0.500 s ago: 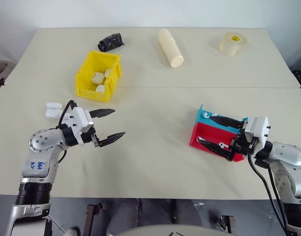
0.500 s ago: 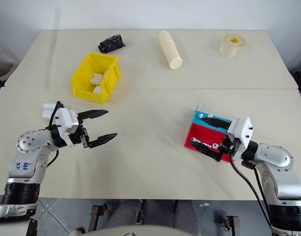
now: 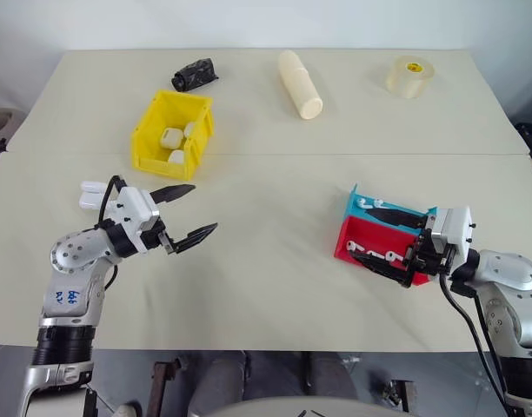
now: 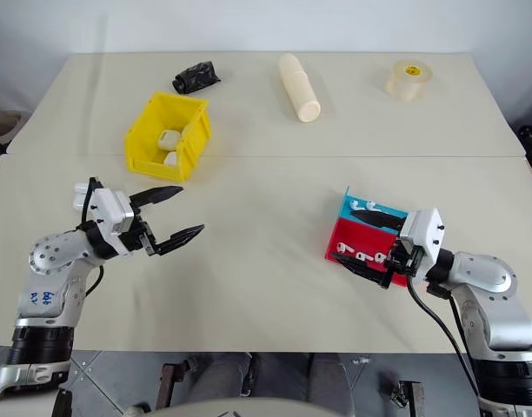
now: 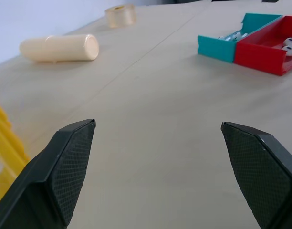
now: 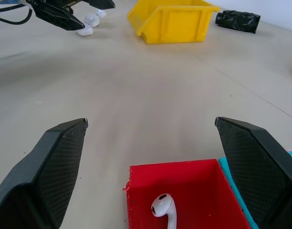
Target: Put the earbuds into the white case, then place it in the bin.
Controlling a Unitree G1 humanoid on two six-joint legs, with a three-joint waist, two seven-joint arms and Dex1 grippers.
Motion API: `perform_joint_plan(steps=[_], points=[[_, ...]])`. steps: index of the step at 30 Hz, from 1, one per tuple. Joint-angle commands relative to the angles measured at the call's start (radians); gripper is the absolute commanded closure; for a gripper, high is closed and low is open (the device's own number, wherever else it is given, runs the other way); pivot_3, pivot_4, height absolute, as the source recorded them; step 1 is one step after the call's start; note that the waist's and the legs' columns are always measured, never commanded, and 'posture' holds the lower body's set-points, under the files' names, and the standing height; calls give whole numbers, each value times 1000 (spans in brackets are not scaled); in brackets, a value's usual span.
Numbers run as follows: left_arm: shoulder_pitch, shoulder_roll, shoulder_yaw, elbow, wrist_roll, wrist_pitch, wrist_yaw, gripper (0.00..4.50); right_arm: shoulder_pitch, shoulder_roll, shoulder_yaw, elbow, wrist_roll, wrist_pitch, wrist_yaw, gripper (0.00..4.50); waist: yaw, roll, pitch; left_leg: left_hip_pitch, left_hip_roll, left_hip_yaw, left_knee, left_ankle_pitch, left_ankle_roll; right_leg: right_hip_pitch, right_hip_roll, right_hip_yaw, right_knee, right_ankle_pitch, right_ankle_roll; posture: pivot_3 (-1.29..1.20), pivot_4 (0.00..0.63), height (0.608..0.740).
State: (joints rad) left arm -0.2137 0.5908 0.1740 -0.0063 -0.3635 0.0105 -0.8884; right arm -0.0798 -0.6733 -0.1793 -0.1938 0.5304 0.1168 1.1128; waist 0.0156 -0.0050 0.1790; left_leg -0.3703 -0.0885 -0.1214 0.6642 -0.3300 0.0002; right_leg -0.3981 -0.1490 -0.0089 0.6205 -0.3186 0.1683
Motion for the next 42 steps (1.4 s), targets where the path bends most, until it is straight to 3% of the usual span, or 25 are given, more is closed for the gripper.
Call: perform_joint_plan(steps=[1,6,12,18,22,24,29,36,42], points=[[63,14,101,-83,-24,81,110,42,-30,29,25,-7,21,-16,16,0,-2,0,0,0,1,0,0,0,0,0,0,0,0,0,0,0,150,740],[171,-18,224,-142,-20,133,266,42,-87,81,72,-27,36,-1,7,0,-8,0,0,0,1,0,0,0,0,0,0,0,0,0,0,0,150,740],[352,-114,385,-312,-59,396,540,42,-117,172,147,-80,23,-56,9,0,-13,0,0,0,0,-1,-1,0,0,0,0,0,1,0,0,0,150,740],[447,-139,442,-425,-135,600,619,42,-123,184,170,-65,3,-95,17,0,3,0,0,0,0,-1,1,0,0,0,0,1,0,0,0,0,150,740],[448,-125,453,-454,-168,640,615,42,-118,176,164,-66,9,-99,23,0,7,0,0,0,0,-1,1,0,0,0,0,1,-1,0,-1,0,150,740],[421,-96,459,-460,-191,689,614,42,-112,169,160,-70,12,-86,19,0,7,0,0,0,0,-1,1,0,-1,0,0,1,-1,0,-1,0,150,740],[277,87,428,-440,-222,980,647,42,-100,143,161,-86,29,-44,20,0,7,0,0,1,0,-1,0,0,-1,-1,0,1,0,-1,-2,0,150,740],[-125,166,368,-343,-217,1548,780,42,-103,131,167,-112,42,-3,16,0,5,-1,0,0,-1,-1,0,0,-1,-2,0,1,5,-1,-2,0,150,740],[-273,193,278,-201,-230,1604,852,42,-105,132,176,-131,45,15,5,0,-17,-1,0,0,-1,-1,-2,0,-1,-5,0,2,7,-1,-2,0,150,740]])
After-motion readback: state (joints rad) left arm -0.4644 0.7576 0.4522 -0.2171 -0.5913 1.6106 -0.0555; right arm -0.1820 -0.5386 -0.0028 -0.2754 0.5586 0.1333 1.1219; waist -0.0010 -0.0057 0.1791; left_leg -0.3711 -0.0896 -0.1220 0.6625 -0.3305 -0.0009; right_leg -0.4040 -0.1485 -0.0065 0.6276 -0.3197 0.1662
